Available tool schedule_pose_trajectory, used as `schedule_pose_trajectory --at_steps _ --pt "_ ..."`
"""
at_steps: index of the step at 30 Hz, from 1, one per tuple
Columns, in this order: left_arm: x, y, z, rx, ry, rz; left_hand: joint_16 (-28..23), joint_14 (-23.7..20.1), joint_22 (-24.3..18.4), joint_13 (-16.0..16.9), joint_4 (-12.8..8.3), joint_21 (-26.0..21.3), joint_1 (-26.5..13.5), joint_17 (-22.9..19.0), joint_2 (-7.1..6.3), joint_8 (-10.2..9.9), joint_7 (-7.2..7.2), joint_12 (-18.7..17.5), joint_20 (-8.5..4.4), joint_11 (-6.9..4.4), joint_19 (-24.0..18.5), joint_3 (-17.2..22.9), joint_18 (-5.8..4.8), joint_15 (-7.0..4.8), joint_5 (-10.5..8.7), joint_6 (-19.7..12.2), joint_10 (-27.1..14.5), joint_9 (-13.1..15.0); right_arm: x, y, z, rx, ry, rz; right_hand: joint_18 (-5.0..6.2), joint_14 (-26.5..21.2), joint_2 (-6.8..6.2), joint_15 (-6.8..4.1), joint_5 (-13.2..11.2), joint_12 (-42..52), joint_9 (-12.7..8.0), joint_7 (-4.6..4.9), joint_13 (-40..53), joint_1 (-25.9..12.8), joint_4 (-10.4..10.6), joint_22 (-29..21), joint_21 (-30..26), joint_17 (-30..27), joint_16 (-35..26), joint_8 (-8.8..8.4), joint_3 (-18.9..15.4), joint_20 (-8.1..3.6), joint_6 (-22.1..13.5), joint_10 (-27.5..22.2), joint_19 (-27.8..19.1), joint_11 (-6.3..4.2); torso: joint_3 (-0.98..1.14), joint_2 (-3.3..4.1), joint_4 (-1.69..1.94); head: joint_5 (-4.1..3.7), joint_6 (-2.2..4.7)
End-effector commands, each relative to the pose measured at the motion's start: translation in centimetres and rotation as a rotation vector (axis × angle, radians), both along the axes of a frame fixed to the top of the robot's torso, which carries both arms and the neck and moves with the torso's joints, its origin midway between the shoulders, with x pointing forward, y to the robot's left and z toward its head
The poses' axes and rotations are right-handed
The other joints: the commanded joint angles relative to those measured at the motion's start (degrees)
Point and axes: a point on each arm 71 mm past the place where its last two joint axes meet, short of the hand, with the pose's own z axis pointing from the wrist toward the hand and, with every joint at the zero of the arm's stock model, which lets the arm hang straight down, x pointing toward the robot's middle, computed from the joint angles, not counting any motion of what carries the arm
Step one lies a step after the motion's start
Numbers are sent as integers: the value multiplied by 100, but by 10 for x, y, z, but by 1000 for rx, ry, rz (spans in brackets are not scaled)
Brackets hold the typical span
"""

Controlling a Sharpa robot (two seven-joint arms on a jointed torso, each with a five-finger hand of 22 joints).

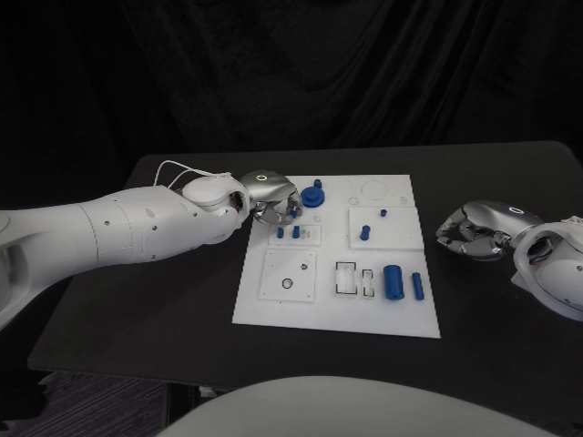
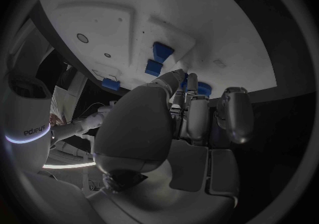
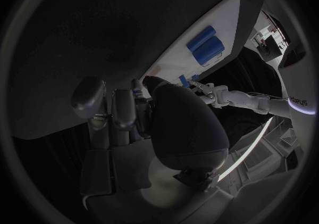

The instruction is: Assemble the parts on the task board

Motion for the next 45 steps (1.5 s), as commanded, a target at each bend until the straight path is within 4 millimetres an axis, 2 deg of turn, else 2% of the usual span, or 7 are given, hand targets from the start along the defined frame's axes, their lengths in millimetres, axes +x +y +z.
schedule_pose_trajectory --at_steps 1,15,29,34,37,41,45 --pt "-1 -1 -6 22 40 1 -30 -62 996 -16 4 -46 8 -24 30 -52 -14 -39 9 3 -57 36 -50 -2 -32 -56 -19 -14 0 -1 -2 -9 11 -11 -38 183 29 19 21 -28 -1 -15 47 22 -1 720 -35 -8 -22 -10 19 2 -22 -39 -4 -10 3 2 1 -4 -1" --pt "-1 6 -9 38 63 4 -198 -388 887 -35 134 -491 -156 -361 -195 -242 -508 -398 99 234 -366 11 27 154 -449 -1418 -951 -414 0 0 -1 -7 8 -11 -33 180 22 8 17 -40 -15 -10 33 35 -12 716 -56 -25 -34 -47 26 -1 -86 -45 -11 -32 2 -4 -6 16 -1" --pt "-2 28 10 -83 -176 30 -488 -1054 652 118 93 -1471 -58 -999 -145 -233 -760 -107 168 273 -1018 -265 200 204 -479 -1909 -2519 -759 -3 -7 1 -4 0 -25 -23 159 11 -20 23 -468 -37 -31 -444 52 -2 702 -129 -73 -66 -112 65 -25 -223 -435 -34 -66 -6 -12 7 48 -1" --pt "-8 46 18 -119 -253 43 -1161 -2109 449 163 160 -2348 -71 -2054 -118 -208 -787 259 213 249 -1647 -409 327 214 -541 -1910 -2897 -869 -2 -8 11 5 -25 -20 -13 131 -103 2 -6 -1065 -12 -3 -1028 158 -58 686 -212 -141 -130 -69 109 -18 -161 -958 -56 -38 -5 -4 2 -70 -1" --pt "-21 64 26 -206 -283 35 -3164 -4900 40 208 468 -4493 -154 -3236 -126 -52 -601 887 177 144 -4014 -517 472 313 -752 -1494 -3073 -897 4 -4 31 19 -72 2 33 7 -365 79 -186 -2210 23 47 -2073 383 -178 604 -603 -330 -373 -4 175 39 -40 -2165 -178 56 -5 -3 4 -158 -1" --pt "-33 81 32 -325 -223 32 -4393 -6043 -276 -46 864 -5658 -152 -3794 -143 -102 -519 1313 -24 -212 -5747 -698 458 145 -701 -1291 -3614 -1032 11 1 54 16 -127 28 83 -160 -573 183 -232 -3337 6 95 -2936 495 -197 525 -1019 -479 -578 -58 251 105 -137 -3492 -337 153 -7 4 5 -202 -1" --pt "-38 93 34 -505 -76 43 -6049 -6461 -1099 -684 1295 -6761 -157 -4369 -14 -189 -455 1241 156 -335 -6436 -996 580 46 -444 -1224 -4281 -1151 21 12 75 -12 -163 65 118 -429 -664 299 -109 -3924 10 88 -3312 563 -237 450 -1461 -787 -987 -65 299 201 -167 -4225 -535 352 -18 15 -1 -165 -1"
